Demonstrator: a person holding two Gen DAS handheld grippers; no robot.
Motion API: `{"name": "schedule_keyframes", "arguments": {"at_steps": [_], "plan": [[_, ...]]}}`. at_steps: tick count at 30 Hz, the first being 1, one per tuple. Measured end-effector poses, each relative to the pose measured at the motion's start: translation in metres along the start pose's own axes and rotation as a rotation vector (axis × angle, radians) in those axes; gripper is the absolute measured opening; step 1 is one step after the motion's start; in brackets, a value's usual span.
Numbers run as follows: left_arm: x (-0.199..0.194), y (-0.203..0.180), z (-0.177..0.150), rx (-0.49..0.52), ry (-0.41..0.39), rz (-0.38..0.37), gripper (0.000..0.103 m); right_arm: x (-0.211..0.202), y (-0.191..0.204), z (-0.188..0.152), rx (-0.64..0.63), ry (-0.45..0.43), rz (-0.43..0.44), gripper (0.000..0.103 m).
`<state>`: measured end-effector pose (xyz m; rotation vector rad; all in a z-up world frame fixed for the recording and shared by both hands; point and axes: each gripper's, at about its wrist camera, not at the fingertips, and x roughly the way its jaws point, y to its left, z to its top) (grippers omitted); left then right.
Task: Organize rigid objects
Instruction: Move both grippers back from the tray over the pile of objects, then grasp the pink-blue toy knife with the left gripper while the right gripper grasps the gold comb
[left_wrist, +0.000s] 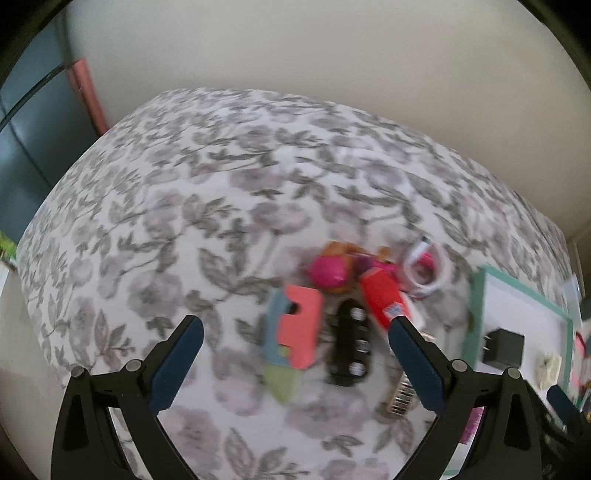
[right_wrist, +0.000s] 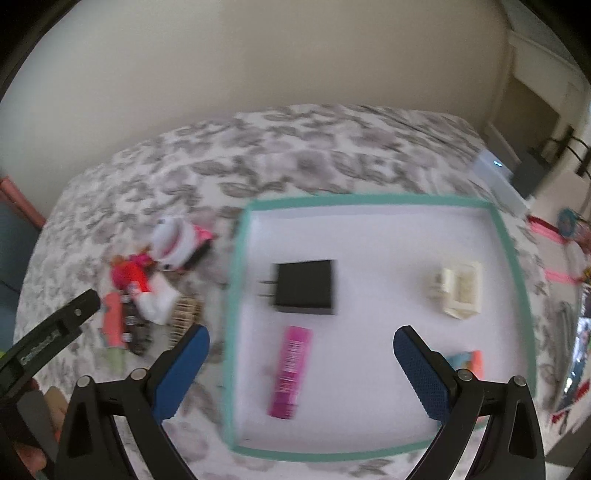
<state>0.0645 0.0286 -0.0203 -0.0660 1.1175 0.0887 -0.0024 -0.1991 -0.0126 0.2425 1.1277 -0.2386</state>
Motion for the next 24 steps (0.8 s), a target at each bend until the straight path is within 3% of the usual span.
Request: {"name": "schedule_keyframes", "arguments": {"at_steps": [7, 16, 21, 24], "plan": [[0.011, 0.042, 0.008, -0.089, 0.026, 0.012, 0.100, 0.016, 0.048, -0.004, -0.063, 0.026, 0.085, 0.098], [0.035, 0.052, 0.010, -0.080, 0.091, -0.010, 0.100, 0.041, 0.091, -0.011, -0.139, 0.090, 0.127, 0.077], [0.048, 0.041, 0.010, -0.037, 0.126, -0.038, 0.100, 0.056, 0.100, -0.014, -0.149, 0.133, 0.124, 0.057], [0.056, 0.035, 0.009, -0.014, 0.146, -0.050, 0.100, 0.065, 0.102, -0.015, -0.152, 0.154, 0.117, 0.052]]}}
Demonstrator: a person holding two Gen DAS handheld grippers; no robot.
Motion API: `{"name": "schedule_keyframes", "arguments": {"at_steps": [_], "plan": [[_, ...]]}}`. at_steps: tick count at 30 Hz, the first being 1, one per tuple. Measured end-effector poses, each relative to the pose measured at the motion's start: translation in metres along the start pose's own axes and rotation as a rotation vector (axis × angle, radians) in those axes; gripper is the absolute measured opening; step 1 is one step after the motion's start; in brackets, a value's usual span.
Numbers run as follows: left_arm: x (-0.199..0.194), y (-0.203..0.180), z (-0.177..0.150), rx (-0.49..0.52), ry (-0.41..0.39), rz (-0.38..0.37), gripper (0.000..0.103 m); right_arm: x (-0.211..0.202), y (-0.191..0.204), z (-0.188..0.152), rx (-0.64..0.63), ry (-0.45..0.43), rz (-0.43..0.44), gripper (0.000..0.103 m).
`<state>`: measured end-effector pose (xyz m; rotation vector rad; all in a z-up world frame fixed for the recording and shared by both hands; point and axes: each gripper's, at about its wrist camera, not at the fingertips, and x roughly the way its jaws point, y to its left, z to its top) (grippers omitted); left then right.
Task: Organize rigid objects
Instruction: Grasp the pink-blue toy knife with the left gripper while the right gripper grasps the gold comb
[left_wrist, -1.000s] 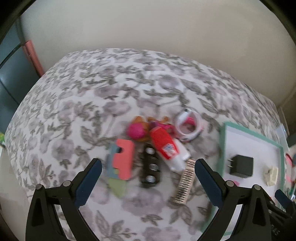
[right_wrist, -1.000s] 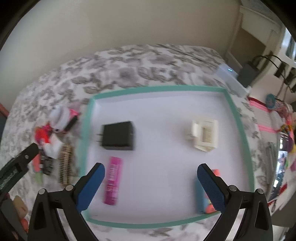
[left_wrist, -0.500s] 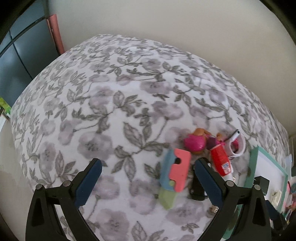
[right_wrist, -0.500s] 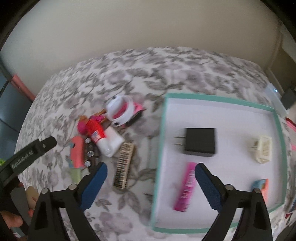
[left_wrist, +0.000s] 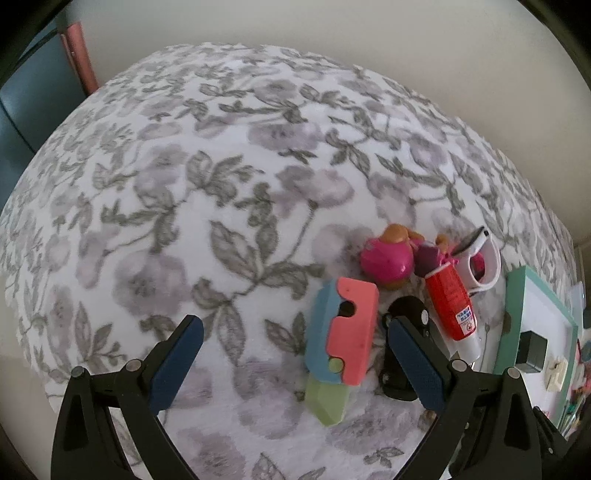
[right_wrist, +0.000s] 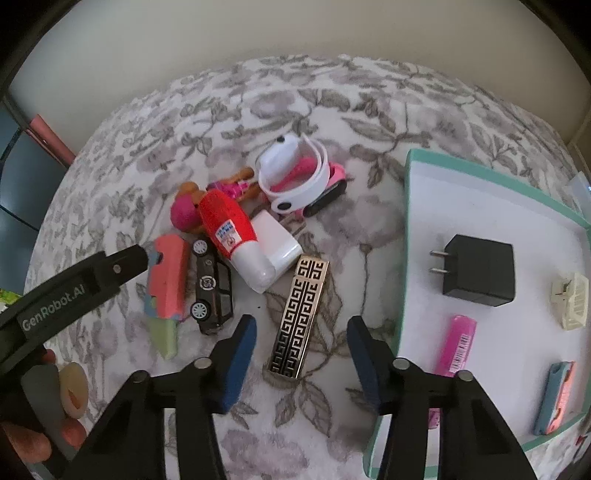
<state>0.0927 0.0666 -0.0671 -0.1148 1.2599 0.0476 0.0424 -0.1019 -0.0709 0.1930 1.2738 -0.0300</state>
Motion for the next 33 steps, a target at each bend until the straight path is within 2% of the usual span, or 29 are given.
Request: {"name": "schedule_keyframes", "arguments": {"at_steps": [3, 6, 8, 12, 14, 16, 18, 28, 30, 33], "plan": [[0.007, -0.004, -0.001, 0.018, 0.013, 0.002, 0.100, 0.008, 0.002, 0.000, -0.004, 0.019, -0.010, 0.045], [0.015, -0.006, -0.001, 0.030, 0.029, 0.005, 0.097, 0.015, 0.002, -0.001, -0.007, 0.034, -0.017, 0.043], [0.019, -0.006, -0.001, 0.037, 0.036, 0.002, 0.089, 0.019, 0.003, -0.001, -0.008, 0.043, -0.021, 0.039], [0.026, -0.011, -0.001, 0.057, 0.047, -0.007, 0.085, 0.024, 0.006, 0.000, -0.015, 0.049, -0.031, 0.038], [0.031, -0.014, -0.002, 0.074, 0.054, -0.003, 0.074, 0.024, 0.007, 0.000, -0.023, 0.046, -0.038, 0.037], [0.037, -0.018, -0.004, 0.092, 0.068, 0.011, 0.069, 0.025, 0.008, 0.001, -0.028, 0.044, -0.042, 0.037], [0.039, -0.023, -0.004, 0.116, 0.059, 0.033, 0.068, 0.026, 0.009, 0.003, -0.031, 0.041, -0.047, 0.036], [0.042, -0.029, -0.004, 0.119, 0.048, 0.036, 0.066, 0.028, 0.013, 0.002, -0.063, 0.027, -0.080, 0.035], [0.042, -0.028, -0.004, 0.119, 0.046, 0.035, 0.062, 0.029, 0.015, 0.002, -0.073, 0.024, -0.087, 0.033], [0.041, -0.028, -0.003, 0.119, 0.043, 0.035, 0.050, 0.030, 0.017, 0.002, -0.076, 0.020, -0.096, 0.030]]}}
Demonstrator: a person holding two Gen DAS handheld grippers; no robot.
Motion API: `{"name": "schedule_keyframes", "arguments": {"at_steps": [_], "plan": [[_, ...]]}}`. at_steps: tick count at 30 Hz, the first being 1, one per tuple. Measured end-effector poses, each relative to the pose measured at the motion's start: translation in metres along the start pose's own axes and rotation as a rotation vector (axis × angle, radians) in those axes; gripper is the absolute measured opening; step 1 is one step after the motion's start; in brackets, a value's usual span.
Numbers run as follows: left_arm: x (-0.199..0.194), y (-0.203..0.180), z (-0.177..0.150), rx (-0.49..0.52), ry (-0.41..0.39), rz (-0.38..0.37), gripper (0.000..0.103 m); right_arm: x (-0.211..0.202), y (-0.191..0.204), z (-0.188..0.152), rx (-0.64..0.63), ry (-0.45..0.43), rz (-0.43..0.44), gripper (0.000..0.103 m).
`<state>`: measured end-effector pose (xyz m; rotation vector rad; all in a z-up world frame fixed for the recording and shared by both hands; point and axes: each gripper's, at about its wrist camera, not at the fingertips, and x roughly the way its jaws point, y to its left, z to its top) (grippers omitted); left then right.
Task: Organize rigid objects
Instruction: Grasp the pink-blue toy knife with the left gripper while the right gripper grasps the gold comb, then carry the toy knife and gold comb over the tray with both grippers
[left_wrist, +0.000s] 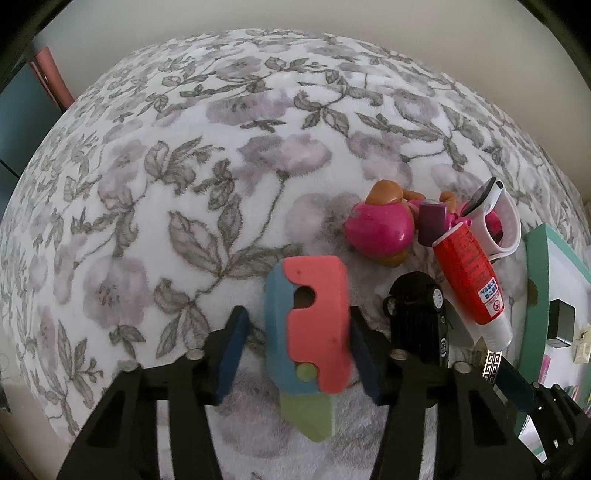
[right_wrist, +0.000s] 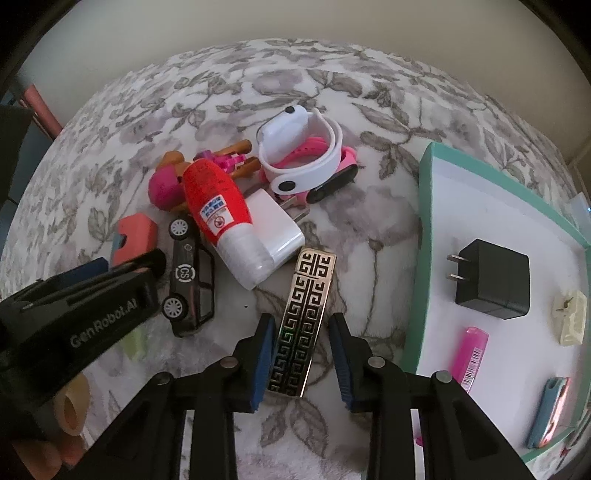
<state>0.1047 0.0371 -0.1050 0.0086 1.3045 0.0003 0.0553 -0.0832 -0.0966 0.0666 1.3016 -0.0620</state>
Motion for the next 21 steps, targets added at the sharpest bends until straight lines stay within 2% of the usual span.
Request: {"name": "schedule_keyframes", "arguments": {"at_steps": [1, 2, 5, 14, 21], "plan": [[-0.001, -0.001, 0.000, 0.001, -0.002, 0.001, 0.044, 0.000, 0.000, 0.000, -0.001, -0.001, -0.001, 0.030], [-0.001, -0.001, 0.001, 0.001, -0.002, 0.000, 0.044, 0.000, 0.000, 0.000, -0.001, -0.001, -0.001, 0.029], [-0.002, 0.000, 0.002, -0.001, -0.001, -0.005, 0.044, -0.002, -0.003, -0.002, 0.009, -0.002, 0.004, 0.024], [-0.010, 0.008, -0.002, -0.025, 0.007, -0.016, 0.044, -0.003, -0.006, -0.003, 0.026, 0.004, 0.028, 0.022], [-0.021, 0.008, -0.005, -0.031, -0.009, -0.026, 0.044, -0.010, -0.017, -0.010, 0.077, 0.012, 0.102, 0.022]]}}
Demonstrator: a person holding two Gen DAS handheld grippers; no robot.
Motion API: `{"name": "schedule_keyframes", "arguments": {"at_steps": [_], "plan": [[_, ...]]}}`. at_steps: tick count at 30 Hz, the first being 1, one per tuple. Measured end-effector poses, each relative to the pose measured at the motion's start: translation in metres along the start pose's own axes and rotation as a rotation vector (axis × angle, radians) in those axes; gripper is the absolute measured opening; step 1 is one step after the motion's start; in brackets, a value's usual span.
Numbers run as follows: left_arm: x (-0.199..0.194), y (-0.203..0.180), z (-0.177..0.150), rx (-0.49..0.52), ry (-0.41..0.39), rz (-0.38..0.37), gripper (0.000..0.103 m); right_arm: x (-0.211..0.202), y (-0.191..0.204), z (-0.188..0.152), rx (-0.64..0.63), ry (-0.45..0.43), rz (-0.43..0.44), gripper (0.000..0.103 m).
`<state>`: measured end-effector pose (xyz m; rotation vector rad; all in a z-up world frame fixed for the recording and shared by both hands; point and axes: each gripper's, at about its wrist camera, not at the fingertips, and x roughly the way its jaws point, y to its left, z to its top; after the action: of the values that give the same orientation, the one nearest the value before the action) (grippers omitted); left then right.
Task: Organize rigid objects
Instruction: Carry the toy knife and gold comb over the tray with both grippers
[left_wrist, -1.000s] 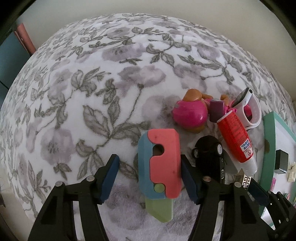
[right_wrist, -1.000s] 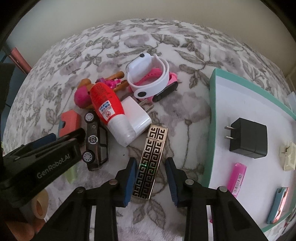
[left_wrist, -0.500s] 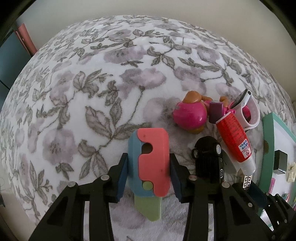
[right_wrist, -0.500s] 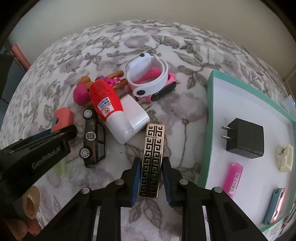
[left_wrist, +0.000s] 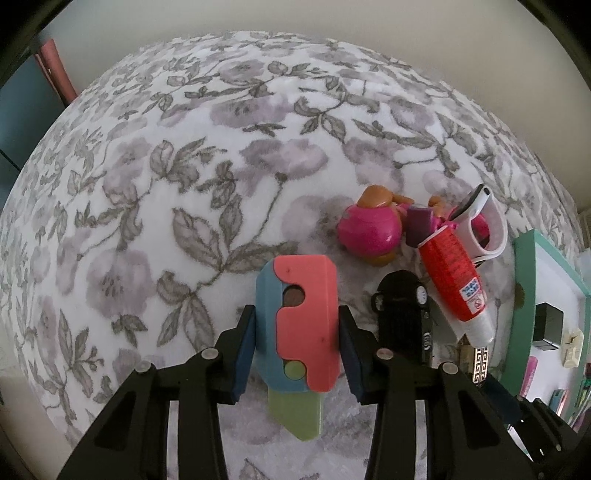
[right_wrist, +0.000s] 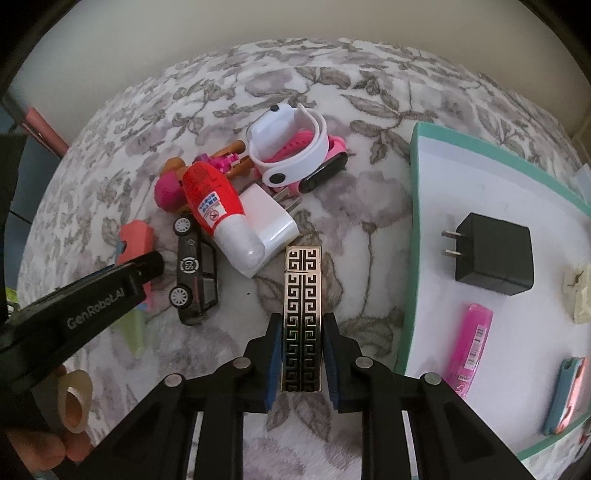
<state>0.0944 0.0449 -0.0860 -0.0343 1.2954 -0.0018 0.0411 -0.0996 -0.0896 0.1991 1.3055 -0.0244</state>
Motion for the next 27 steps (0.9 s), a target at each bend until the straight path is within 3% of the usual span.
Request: {"name": "schedule_keyframes", "arguments": {"at_steps": [14, 27], "plan": [[-0.035, -0.011, 0.002, 0.002, -0.092, -0.008, 0.044, -0.028, -0.016, -0.001, 0.051, -0.044, 0.073, 0.022], [-0.081, -0.033, -0.001, 0.037, -0.215, -0.043, 0.044, -0.081, -0.045, 0.005, 0.120, -0.162, 0.098, 0.022]]}}
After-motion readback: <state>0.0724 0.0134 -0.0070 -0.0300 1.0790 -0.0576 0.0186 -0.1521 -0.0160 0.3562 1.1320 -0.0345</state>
